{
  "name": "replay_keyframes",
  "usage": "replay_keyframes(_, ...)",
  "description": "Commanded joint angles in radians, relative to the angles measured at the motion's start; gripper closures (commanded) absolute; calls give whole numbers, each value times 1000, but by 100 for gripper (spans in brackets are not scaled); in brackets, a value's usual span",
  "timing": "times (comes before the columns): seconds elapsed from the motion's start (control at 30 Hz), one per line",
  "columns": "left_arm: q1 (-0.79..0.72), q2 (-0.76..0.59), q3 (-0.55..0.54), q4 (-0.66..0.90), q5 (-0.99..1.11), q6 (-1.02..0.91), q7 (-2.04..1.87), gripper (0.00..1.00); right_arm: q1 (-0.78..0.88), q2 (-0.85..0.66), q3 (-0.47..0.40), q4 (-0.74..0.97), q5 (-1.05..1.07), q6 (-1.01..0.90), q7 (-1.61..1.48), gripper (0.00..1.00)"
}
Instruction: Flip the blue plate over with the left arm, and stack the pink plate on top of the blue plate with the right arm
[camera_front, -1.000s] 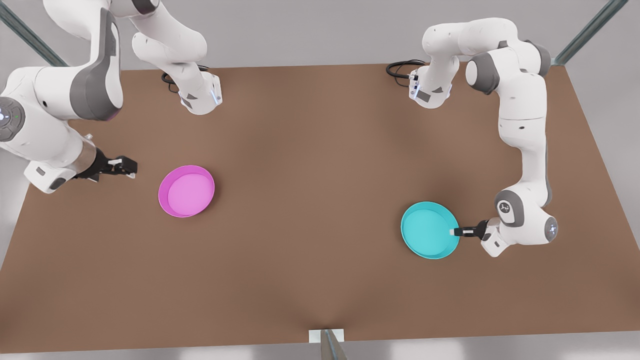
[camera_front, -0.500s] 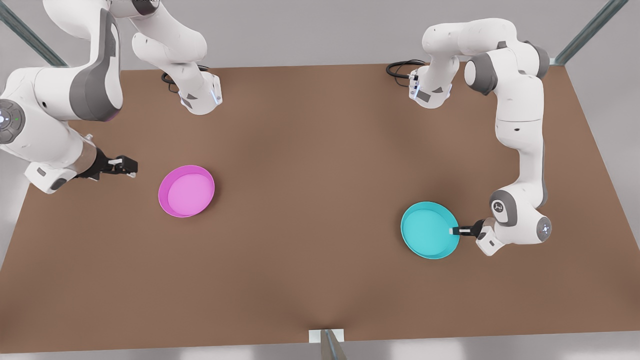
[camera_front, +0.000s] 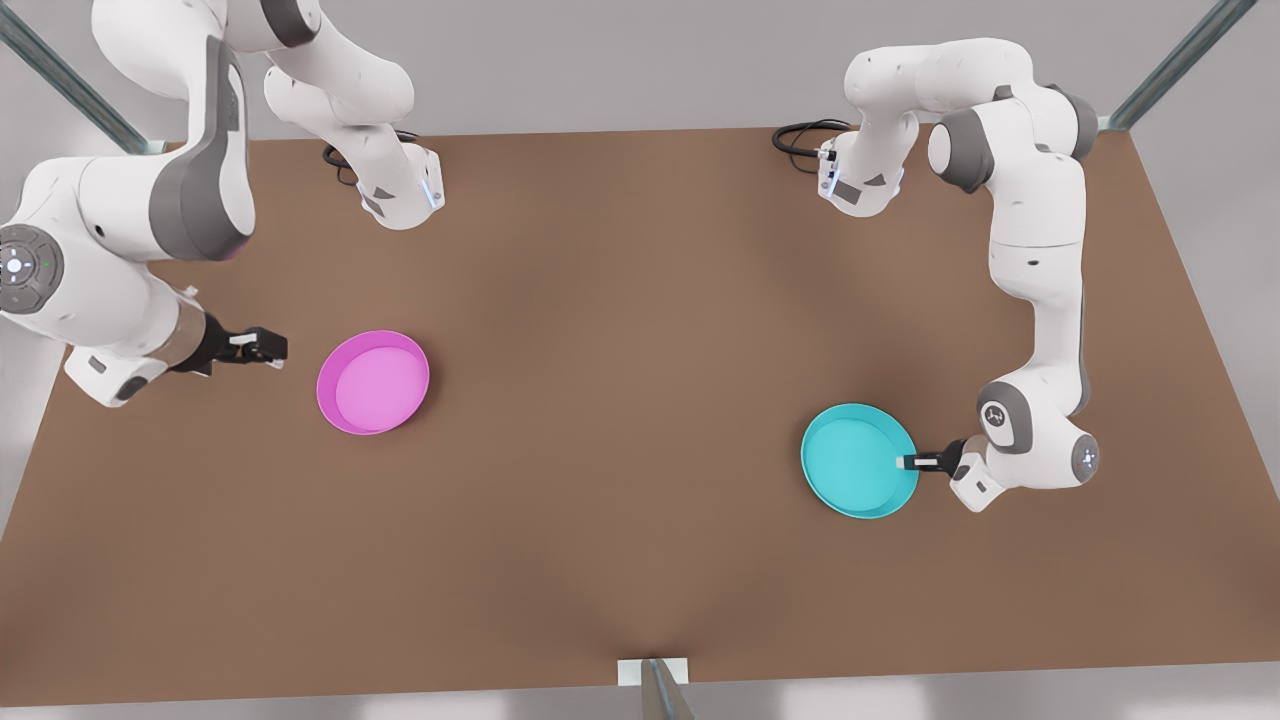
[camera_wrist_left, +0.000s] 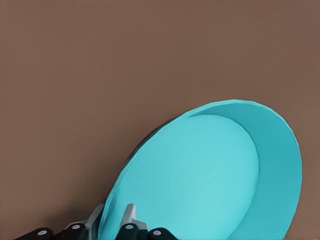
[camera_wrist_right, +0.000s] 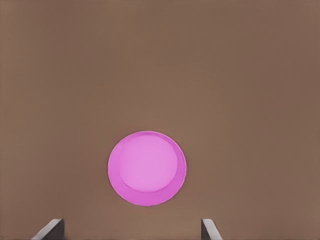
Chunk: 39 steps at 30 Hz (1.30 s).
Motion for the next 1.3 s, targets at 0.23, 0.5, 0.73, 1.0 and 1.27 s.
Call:
replay_keyframes(0.23, 0, 4, 0, 1, -1, -1, 2, 79, 0, 2, -1, 8, 2, 0, 0, 0)
replay_keyframes(0.5, 0, -1, 0, 6, -1, -4, 0, 79, 0, 2, -1, 8, 8, 0, -2, 0)
replay_keyframes(0.73, 0, -7, 0, 7, -1, -6, 0, 79, -2, 2, 0, 11, 11, -2, -2, 0)
replay_keyframes(1.0, 0, -27, 0, 7, -1, -12, 2, 79, -2, 2, -1, 20, 11, -3, -3, 0)
replay_keyframes(1.27, 0, -41, 0, 10, -1, -17, 0, 79, 0, 0, 0, 37, 11, -3, -3, 0)
